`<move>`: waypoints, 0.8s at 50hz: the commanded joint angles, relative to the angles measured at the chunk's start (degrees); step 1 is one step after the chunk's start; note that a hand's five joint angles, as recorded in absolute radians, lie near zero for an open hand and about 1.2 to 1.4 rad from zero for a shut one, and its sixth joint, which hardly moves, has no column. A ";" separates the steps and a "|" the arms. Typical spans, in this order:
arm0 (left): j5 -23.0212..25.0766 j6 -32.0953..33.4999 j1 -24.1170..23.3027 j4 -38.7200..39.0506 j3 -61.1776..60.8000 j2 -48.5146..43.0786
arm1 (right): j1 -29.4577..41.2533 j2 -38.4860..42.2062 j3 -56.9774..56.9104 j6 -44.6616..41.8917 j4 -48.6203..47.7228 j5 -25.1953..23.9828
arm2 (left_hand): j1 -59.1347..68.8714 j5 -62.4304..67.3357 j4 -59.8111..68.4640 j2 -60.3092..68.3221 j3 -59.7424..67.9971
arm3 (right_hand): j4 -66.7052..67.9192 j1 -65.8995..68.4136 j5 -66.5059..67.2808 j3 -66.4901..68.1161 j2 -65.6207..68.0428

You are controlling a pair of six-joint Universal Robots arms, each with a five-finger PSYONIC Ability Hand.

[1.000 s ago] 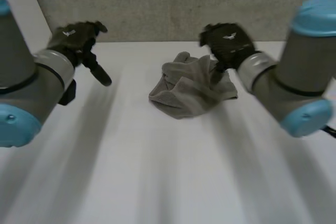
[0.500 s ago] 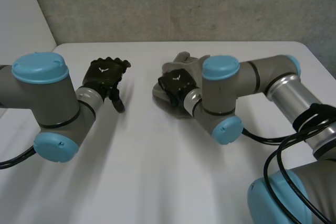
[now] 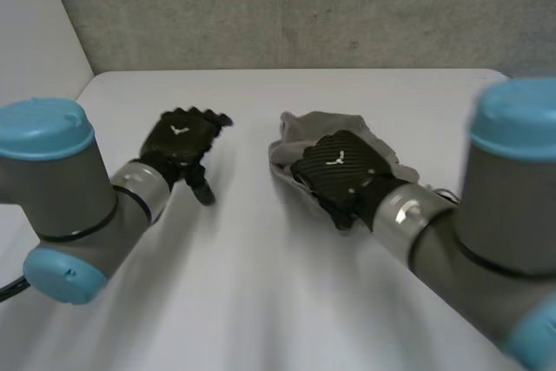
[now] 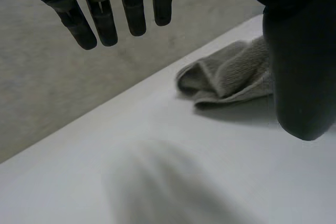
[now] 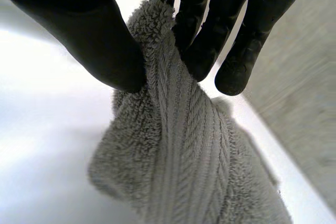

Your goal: Fold the towel.

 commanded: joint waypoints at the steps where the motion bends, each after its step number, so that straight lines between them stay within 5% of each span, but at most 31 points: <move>1: 6.29 -0.12 -5.09 -0.06 -1.26 -0.66 | -0.29 -9.05 12.31 0.08 -6.16 0.13 | 1.41 -9.34 1.73 0.84 1.16 | 3.95 11.21 6.16 4.20 5.58; 7: 6.92 -0.39 -8.88 0.46 -0.74 -3.38 | -3.88 -16.78 19.70 0.52 -11.42 -1.35 | 1.58 -9.17 1.91 1.02 1.34 | 3.95 11.21 6.16 4.20 5.58; 22: 6.56 -5.29 -9.94 1.78 7.26 -11.82 | -7.85 -23.65 24.20 2.45 -12.49 -5.23 | 10.82 0.07 11.14 10.25 10.57 | 3.95 11.21 6.16 4.20 5.58; 26: 6.74 -8.83 -10.20 1.70 9.38 -13.76 | -8.02 -23.74 24.20 2.71 -12.49 -5.23 | 21.26 10.51 21.59 20.70 21.02 | 3.95 11.21 6.16 4.20 5.58; 28: 6.91 -12.15 -10.20 1.70 10.78 -14.90 | -9.07 -23.74 24.20 2.71 -12.58 -5.23 | 42.52 31.77 42.84 41.96 42.28 | 3.95 11.21 6.16 4.20 5.58; 30: 6.91 -13.82 -10.38 1.70 11.22 -15.17 | -9.77 -23.74 24.20 2.71 -12.58 -5.23 | 48.45 37.70 48.78 47.89 48.21 | 3.95 11.21 6.16 4.20 5.58; 40: 7.18 -19.90 -10.47 2.05 11.49 -15.08 | -10.75 -22.95 22.35 2.80 -13.19 -5.14 | 63.46 52.71 63.79 62.90 63.22 | 3.95 11.21 6.16 4.20 5.58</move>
